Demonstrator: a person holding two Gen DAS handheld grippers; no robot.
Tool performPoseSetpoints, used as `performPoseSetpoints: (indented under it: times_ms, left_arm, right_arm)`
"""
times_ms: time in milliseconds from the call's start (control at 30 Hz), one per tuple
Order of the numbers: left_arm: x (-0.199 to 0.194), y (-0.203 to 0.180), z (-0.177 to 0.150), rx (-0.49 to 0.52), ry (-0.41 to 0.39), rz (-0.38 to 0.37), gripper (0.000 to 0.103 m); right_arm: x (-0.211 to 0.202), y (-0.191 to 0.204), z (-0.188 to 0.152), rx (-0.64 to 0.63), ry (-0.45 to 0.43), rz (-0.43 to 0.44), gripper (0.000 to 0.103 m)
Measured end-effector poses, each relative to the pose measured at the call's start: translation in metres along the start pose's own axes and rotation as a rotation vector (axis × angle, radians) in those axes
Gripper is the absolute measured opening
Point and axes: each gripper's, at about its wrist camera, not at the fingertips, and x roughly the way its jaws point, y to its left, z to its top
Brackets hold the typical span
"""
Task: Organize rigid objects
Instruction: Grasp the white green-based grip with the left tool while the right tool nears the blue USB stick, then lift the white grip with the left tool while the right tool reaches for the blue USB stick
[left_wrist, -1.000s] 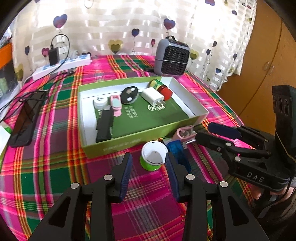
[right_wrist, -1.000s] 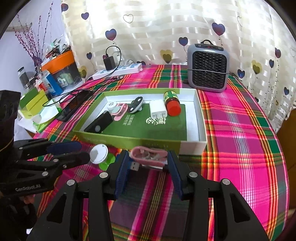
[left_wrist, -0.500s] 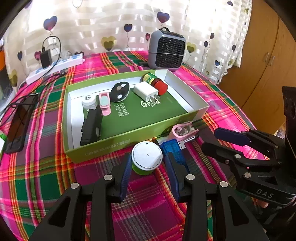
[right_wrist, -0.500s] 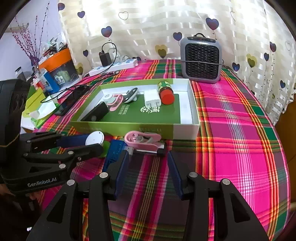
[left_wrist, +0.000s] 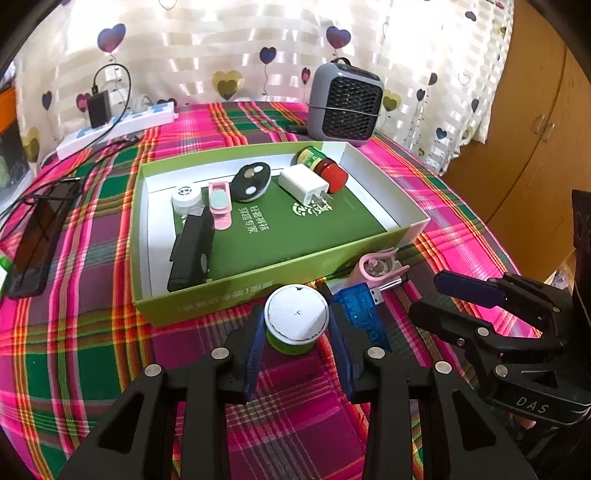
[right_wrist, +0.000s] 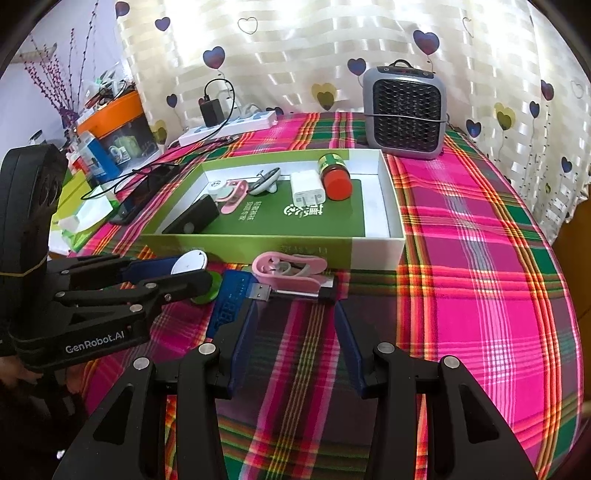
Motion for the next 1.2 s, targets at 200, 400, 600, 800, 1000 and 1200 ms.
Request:
performPoseSetpoints:
  times_ms: [200,400,600,800,1000,1200]
  left_arm:
    - [-0.005,0.005,-0.004,-0.005,-0.009,0.025,0.033]
    - [-0.014,0.017,-0.013,-0.036,-0.022,0.066,0.033]
    - [-0.023,0.028,-0.022,-0.054,-0.040,0.126,0.033]
    - [-0.027,0.038,-0.026,-0.089,-0.050,0.121,0.033]
    - [-0.028,0.039,-0.027,-0.091,-0.052,0.117,0.033]
    - [-0.027,0.040,-0.027,-0.089,-0.052,0.117,0.033]
  right_arm:
    - [0.001,0.008,-0.002,-0.003,0.011,0.018,0.044]
    - [0.005,0.022,-0.004,-0.029,0.027,0.040,0.044]
    - [0.013,0.033,-0.006,-0.054,0.050,0.052,0.044]
    - [0.022,0.041,-0.007,-0.065,0.073,0.052,0.044]
    - [0.030,0.050,-0.006,-0.089,0.089,0.024,0.044]
    - [0.035,0.054,-0.004,-0.101,0.086,-0.031,0.044]
